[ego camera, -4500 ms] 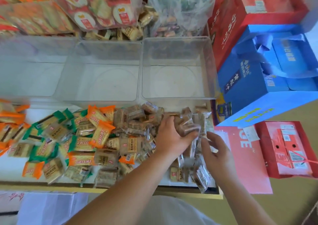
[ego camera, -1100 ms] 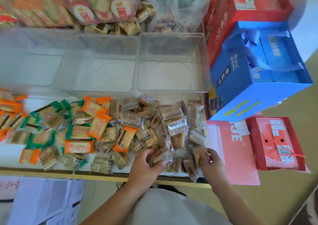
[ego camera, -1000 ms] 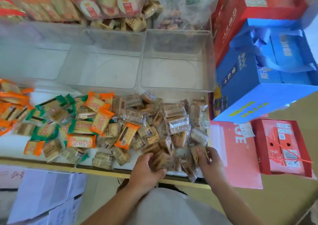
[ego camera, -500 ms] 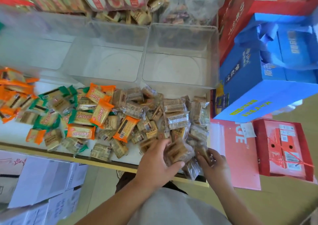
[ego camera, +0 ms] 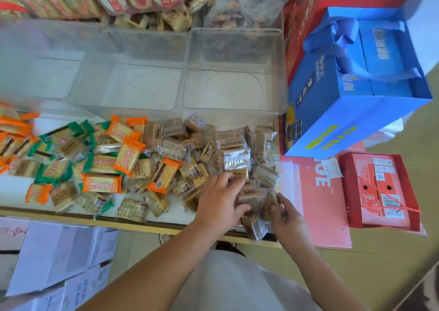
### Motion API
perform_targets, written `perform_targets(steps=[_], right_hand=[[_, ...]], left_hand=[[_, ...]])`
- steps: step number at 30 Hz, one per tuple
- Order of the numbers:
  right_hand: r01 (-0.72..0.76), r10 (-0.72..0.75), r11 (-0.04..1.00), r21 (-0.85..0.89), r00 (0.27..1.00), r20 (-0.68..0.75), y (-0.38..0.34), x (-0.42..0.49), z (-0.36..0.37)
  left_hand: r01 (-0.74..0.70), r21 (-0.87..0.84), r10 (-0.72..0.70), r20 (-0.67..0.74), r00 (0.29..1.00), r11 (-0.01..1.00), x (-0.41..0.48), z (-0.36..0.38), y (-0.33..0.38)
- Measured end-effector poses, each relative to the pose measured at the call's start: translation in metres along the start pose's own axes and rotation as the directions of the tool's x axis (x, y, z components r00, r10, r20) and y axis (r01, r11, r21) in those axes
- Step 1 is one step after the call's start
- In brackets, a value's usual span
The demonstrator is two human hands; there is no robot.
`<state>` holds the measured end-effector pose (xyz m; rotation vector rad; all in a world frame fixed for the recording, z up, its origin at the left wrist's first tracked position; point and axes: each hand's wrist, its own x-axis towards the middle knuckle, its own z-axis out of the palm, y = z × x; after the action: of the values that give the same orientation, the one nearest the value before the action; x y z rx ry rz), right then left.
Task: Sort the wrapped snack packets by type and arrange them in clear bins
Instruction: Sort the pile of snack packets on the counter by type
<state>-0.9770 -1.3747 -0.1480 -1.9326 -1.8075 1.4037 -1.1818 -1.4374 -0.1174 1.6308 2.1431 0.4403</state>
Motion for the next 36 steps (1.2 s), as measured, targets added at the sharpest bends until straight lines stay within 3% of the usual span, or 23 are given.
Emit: perform_targets(steps=[4, 7, 10, 12, 14, 26, 28, 31, 33, 36], right_hand=[[-0.002, -0.001, 0.994, -0.114, 1.000, -0.028, 0.001, 0.005, 0.003], [-0.089, 0.092, 0.984, -0.151, 0.996, 0.007, 0.001, 0.012, 0.003], [-0.096, 0.102, 0.990, -0.103, 0.993, 0.054, -0.001, 0.008, -0.003], [-0.090, 0.090, 0.996, -0.004, 0.995, 0.041, 0.001, -0.001, -0.006], [-0.090, 0.090, 0.996, 0.013, 0.995, 0.034, 0.005, -0.008, -0.007], [-0.174, 0.174, 0.984, 0.046, 0.985, -0.001, 0.006, -0.016, -0.013], [-0.117, 0.110, 0.988, -0.103, 0.991, -0.075, 0.009, -0.023, -0.020], [0.071, -0.172, 0.895, -0.441, 0.966, -0.194, -0.003, -0.043, -0.028], [0.219, -0.310, 0.867, -0.447, 0.940, -0.140, -0.031, -0.056, -0.025], [0.443, -0.434, 0.824, -0.353, 0.894, 0.109, -0.082, -0.072, 0.005]], left_hand=[[-0.058, 0.012, 0.059, -0.102, 0.993, 0.998, -0.010, -0.010, -0.004], [-0.066, -0.025, 0.062, -0.148, 0.987, 0.997, -0.022, -0.012, -0.006], [0.060, -0.199, -0.092, -0.155, 0.984, 0.978, -0.039, -0.012, -0.013], [0.193, -0.336, -0.246, -0.122, 0.962, 0.922, -0.052, -0.011, -0.022], [0.251, -0.370, -0.303, -0.088, 0.949, 0.894, -0.062, -0.009, -0.030], [0.307, -0.398, -0.289, 0.104, 0.952, 0.865, -0.067, 0.000, -0.029], [0.340, -0.426, -0.323, 0.114, 0.939, 0.838, -0.068, 0.000, -0.034], [0.393, -0.439, -0.382, 0.117, 0.917, 0.808, -0.072, -0.002, -0.047], [0.437, -0.443, -0.431, 0.120, 0.894, 0.783, -0.077, -0.004, -0.058], [0.498, -0.460, -0.495, 0.138, 0.858, 0.735, -0.086, -0.008, -0.077]])
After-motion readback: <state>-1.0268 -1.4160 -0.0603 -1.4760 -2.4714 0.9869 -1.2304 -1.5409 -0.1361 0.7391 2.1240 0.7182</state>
